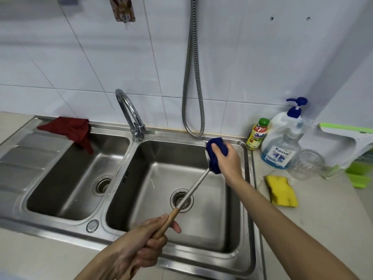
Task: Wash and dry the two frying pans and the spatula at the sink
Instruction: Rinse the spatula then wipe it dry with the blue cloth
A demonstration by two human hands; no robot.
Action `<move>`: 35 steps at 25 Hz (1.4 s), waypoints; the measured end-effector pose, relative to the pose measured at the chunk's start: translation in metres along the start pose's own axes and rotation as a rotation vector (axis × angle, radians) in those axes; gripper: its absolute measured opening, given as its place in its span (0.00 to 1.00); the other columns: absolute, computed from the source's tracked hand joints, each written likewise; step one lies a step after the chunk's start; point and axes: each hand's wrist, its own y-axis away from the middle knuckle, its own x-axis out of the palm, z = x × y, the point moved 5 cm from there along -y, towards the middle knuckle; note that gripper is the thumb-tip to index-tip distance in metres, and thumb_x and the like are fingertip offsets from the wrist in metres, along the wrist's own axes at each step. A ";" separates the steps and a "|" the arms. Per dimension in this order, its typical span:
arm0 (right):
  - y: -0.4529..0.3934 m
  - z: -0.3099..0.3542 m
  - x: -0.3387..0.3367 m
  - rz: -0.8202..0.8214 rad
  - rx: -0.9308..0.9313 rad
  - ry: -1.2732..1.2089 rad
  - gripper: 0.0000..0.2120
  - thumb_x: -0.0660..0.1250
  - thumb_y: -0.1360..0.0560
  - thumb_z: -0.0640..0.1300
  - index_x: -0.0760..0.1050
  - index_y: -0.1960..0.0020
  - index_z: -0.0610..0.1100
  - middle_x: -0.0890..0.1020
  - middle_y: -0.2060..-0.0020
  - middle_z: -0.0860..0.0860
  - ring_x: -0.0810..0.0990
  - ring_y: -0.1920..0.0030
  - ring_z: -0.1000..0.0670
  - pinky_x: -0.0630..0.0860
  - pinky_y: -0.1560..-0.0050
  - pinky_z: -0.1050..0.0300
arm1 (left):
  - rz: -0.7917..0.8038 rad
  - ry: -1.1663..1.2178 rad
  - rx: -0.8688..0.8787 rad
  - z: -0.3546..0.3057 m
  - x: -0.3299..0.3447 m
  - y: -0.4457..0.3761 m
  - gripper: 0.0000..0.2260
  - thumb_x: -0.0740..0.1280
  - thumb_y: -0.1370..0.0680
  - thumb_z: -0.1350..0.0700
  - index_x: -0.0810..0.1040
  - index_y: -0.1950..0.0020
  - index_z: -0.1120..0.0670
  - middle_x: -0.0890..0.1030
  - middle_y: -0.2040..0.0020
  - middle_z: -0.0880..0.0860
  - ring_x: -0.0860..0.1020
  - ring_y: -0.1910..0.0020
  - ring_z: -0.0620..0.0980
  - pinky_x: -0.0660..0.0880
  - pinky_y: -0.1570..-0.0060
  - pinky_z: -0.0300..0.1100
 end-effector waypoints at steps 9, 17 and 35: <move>0.013 -0.010 -0.004 0.047 -0.026 0.017 0.11 0.67 0.26 0.55 0.77 0.48 0.49 0.81 0.54 0.51 0.78 0.53 0.50 0.74 0.54 0.57 | -0.021 -0.028 -0.009 -0.013 0.005 -0.008 0.15 0.59 0.21 0.47 0.77 0.46 0.56 0.57 0.75 0.49 0.55 0.84 0.41 0.54 0.82 0.27; 0.014 -0.004 -0.029 0.006 0.206 -0.229 0.03 0.66 0.23 0.45 0.74 0.49 0.49 0.81 0.56 0.50 0.79 0.54 0.47 0.76 0.56 0.55 | -0.030 -0.246 -0.018 -0.026 0.008 0.003 0.16 0.58 0.19 0.45 0.77 0.44 0.56 0.58 0.73 0.50 0.55 0.82 0.41 0.54 0.83 0.29; 0.032 0.001 0.000 0.328 -0.705 1.086 0.16 0.70 0.29 0.52 0.74 0.44 0.48 0.77 0.48 0.45 0.76 0.51 0.45 0.75 0.51 0.52 | -0.783 -1.570 0.400 -0.059 0.026 0.005 0.16 0.55 0.21 0.38 0.73 0.53 0.49 0.77 0.64 0.47 0.73 0.68 0.46 0.65 0.72 0.37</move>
